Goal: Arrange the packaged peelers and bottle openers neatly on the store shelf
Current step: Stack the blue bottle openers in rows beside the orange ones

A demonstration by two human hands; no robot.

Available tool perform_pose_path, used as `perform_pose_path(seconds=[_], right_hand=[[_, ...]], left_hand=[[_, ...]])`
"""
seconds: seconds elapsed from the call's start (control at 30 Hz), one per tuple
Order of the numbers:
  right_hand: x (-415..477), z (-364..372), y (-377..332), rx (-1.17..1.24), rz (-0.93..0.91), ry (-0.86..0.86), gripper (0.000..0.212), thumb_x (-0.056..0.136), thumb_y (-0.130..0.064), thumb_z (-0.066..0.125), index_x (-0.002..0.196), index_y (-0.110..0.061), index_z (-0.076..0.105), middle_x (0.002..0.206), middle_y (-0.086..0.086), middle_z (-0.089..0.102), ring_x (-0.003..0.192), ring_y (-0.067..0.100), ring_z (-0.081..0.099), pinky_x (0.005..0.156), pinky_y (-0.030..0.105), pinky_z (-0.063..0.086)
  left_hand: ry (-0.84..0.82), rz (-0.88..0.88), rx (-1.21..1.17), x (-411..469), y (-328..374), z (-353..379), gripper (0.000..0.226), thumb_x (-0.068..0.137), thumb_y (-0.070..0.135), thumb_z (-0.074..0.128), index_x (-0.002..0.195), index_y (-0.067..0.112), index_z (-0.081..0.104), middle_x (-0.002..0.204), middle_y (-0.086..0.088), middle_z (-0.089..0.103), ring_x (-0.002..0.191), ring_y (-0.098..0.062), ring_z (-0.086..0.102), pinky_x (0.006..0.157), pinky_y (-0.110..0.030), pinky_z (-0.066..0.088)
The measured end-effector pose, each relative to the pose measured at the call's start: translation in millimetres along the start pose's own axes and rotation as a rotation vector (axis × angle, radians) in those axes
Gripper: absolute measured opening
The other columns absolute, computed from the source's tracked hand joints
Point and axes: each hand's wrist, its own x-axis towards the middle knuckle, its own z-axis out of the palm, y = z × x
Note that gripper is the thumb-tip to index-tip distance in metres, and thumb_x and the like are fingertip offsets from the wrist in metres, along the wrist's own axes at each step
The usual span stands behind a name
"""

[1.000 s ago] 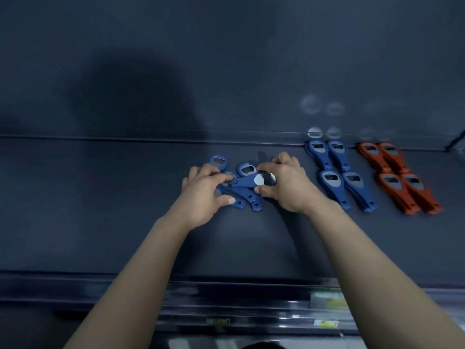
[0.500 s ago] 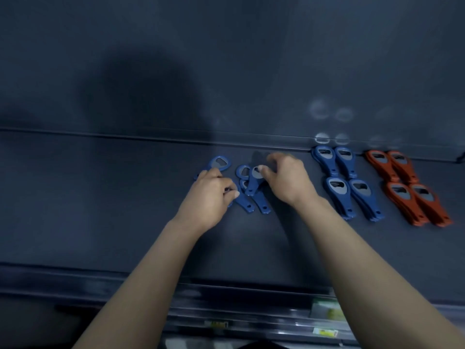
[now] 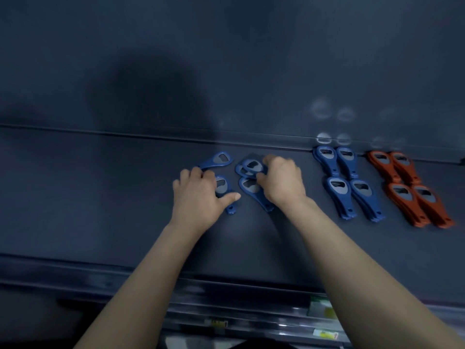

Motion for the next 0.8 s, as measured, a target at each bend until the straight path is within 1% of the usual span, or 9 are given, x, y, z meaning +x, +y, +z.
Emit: perform_pose_path(seconds=[0.1, 0.27, 0.37, 0.4, 0.47, 0.53, 0.67, 0.73, 0.8], right_hand=[[-0.6, 2.6, -3.2, 0.096, -0.013, -0.004, 0.029, 0.093, -0.021, 0.056, 0.115, -0.001, 0.056, 0.111, 0.019, 0.062, 0.107, 0.035, 0.053, 0.089, 0.039, 0.046], [-3.3, 4.9, -1.7, 0.174, 0.01, -0.048, 0.029, 0.091, -0.016, 0.059, 0.115, 0.001, 0.056, 0.116, 0.019, 0.059, 0.108, 0.033, 0.053, 0.087, 0.038, 0.047], [-5.5, 0.6, -0.9, 0.213, 0.049, -0.063, 0.027, 0.091, -0.011, 0.058, 0.114, 0.004, 0.057, 0.114, 0.019, 0.059, 0.104, 0.033, 0.056, 0.083, 0.037, 0.049], [-6.7, -0.6, -0.9, 0.228, 0.063, -0.063, 0.026, 0.092, -0.01, 0.057, 0.114, 0.004, 0.057, 0.113, 0.019, 0.06, 0.103, 0.032, 0.057, 0.082, 0.036, 0.049], [-11.0, -3.0, -0.6, 0.238, 0.069, -0.041, 0.024, 0.091, -0.009, 0.057, 0.112, 0.004, 0.058, 0.11, 0.019, 0.061, 0.1, 0.032, 0.058, 0.079, 0.036, 0.049], [-17.8, -5.2, 0.1, 0.224, 0.06, -0.009, 0.023, 0.091, -0.01, 0.057, 0.109, 0.004, 0.059, 0.108, 0.019, 0.062, 0.098, 0.032, 0.058, 0.078, 0.036, 0.05], [-35.7, 0.1, 0.4, 0.218, 0.062, -0.005, 0.02, 0.09, -0.011, 0.058, 0.104, 0.002, 0.058, 0.108, 0.018, 0.06, 0.098, 0.032, 0.057, 0.076, 0.036, 0.049], [-42.9, 6.1, -0.8, 0.186, 0.057, -0.006, 0.015, 0.09, -0.014, 0.058, 0.099, -0.002, 0.056, 0.108, 0.017, 0.059, 0.099, 0.032, 0.055, 0.07, 0.031, 0.042], [-47.0, 10.3, -0.8, 0.164, 0.054, 0.002, 0.026, 0.09, -0.021, 0.06, 0.106, -0.002, 0.054, 0.11, 0.016, 0.057, 0.103, 0.032, 0.053, 0.074, 0.03, 0.039]], left_hand=[[-0.034, -0.034, -0.005, -5.0, 3.1, -0.9, 0.06, 0.075, 0.064, 0.057, 0.106, 0.013, 0.055, 0.113, -0.005, 0.051, 0.109, -0.025, 0.041, 0.093, -0.036, 0.036], [-0.028, -0.097, -0.093, -9.4, 0.4, -9.4, 0.043, 0.081, 0.039, 0.067, 0.107, 0.005, 0.057, 0.116, -0.011, 0.052, 0.108, -0.027, 0.044, 0.092, -0.037, 0.041], [-0.017, -0.143, -0.08, -13.0, 1.9, -10.9, 0.044, 0.081, 0.037, 0.068, 0.107, 0.003, 0.06, 0.115, -0.013, 0.052, 0.108, -0.028, 0.047, 0.088, -0.033, 0.041], [-0.013, -0.154, -0.071, -14.3, 3.1, -10.7, 0.042, 0.082, 0.037, 0.068, 0.104, 0.002, 0.06, 0.113, -0.013, 0.053, 0.106, -0.028, 0.048, 0.085, -0.032, 0.04], [0.016, -0.173, -0.058, -15.2, 5.1, -10.0, 0.031, 0.084, 0.032, 0.066, 0.086, 0.002, 0.059, 0.1, -0.013, 0.054, 0.097, -0.027, 0.049, 0.074, -0.031, 0.039], [0.056, -0.204, -0.051, -14.8, 6.1, -8.2, 0.032, 0.085, 0.027, 0.064, 0.068, 0.005, 0.048, 0.084, -0.01, 0.049, 0.084, -0.026, 0.048, 0.064, -0.031, 0.033], [0.096, -0.251, -0.098, -14.6, 7.5, -1.9, 0.037, 0.082, 0.023, 0.062, 0.056, 0.006, 0.041, 0.072, -0.01, 0.046, 0.073, -0.025, 0.046, 0.057, -0.03, 0.027], [0.129, -0.276, -0.171, -16.5, 8.5, -0.6, 0.031, 0.08, 0.024, 0.063, 0.062, 0.002, 0.052, 0.075, -0.012, 0.051, 0.077, -0.029, 0.051, 0.058, -0.031, 0.029], [0.179, -0.3, -0.202, -19.3, 7.8, -2.1, 0.027, 0.081, 0.027, 0.063, 0.074, 0.001, 0.061, 0.082, -0.012, 0.054, 0.083, -0.029, 0.053, 0.062, -0.031, 0.03]])
